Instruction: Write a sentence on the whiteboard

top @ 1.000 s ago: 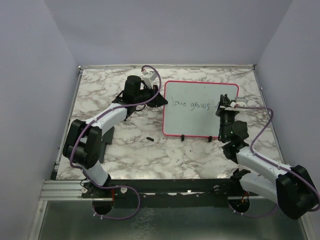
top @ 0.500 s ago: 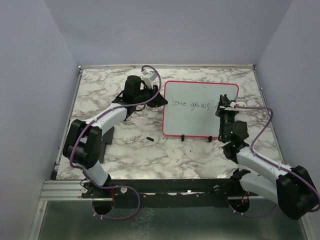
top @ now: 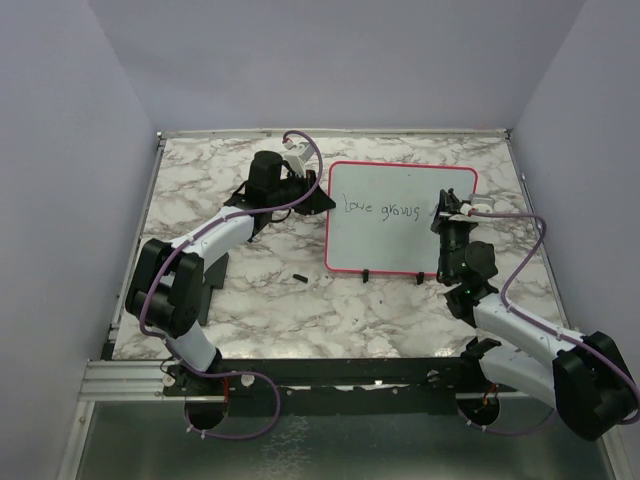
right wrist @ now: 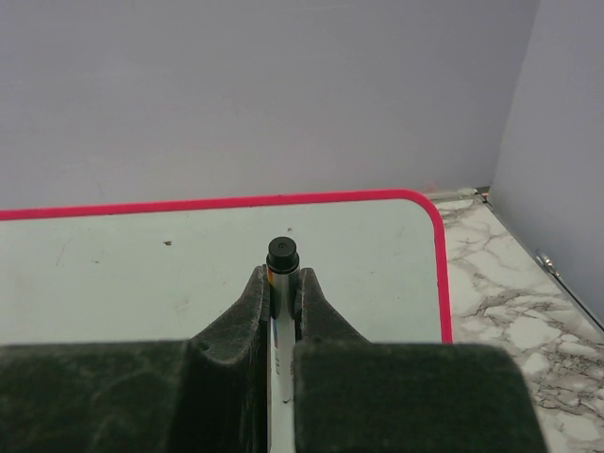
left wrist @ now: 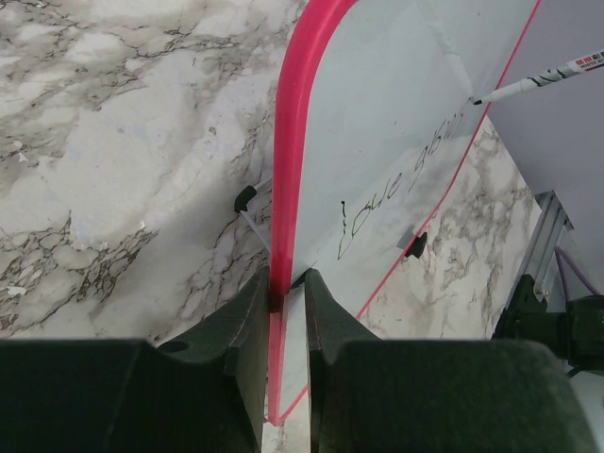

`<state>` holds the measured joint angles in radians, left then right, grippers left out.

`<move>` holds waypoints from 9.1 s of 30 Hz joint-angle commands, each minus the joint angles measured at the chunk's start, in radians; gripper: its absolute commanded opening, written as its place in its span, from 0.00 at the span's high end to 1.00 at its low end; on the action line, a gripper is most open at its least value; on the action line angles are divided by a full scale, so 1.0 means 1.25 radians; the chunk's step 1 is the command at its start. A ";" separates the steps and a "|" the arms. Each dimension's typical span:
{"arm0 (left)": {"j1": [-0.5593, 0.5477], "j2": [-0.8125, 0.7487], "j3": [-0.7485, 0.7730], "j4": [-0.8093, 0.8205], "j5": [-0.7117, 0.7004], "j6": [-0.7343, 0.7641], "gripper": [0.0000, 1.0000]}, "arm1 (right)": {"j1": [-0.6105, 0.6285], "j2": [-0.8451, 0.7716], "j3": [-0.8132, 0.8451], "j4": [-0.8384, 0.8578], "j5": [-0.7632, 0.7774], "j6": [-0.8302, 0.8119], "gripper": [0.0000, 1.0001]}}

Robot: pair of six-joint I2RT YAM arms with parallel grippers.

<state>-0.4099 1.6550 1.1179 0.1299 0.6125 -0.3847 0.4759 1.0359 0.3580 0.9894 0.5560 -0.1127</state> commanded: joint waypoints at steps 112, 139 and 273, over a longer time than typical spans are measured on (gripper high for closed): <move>0.003 -0.044 -0.002 0.009 -0.015 0.005 0.97 | -0.004 -0.026 -0.019 -0.031 0.062 -0.024 0.99; 0.003 -0.038 -0.006 0.003 -0.027 0.015 0.98 | -0.008 -0.138 0.001 -0.099 0.014 0.015 0.99; 0.003 -0.042 -0.001 -0.005 -0.024 0.023 1.00 | -0.076 -0.045 0.030 -0.073 -0.050 0.005 0.99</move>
<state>-0.4099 1.6436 1.1160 0.1226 0.6121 -0.3717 0.3843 0.9707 0.3595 0.8677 0.4847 -0.0837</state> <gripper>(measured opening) 0.178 0.057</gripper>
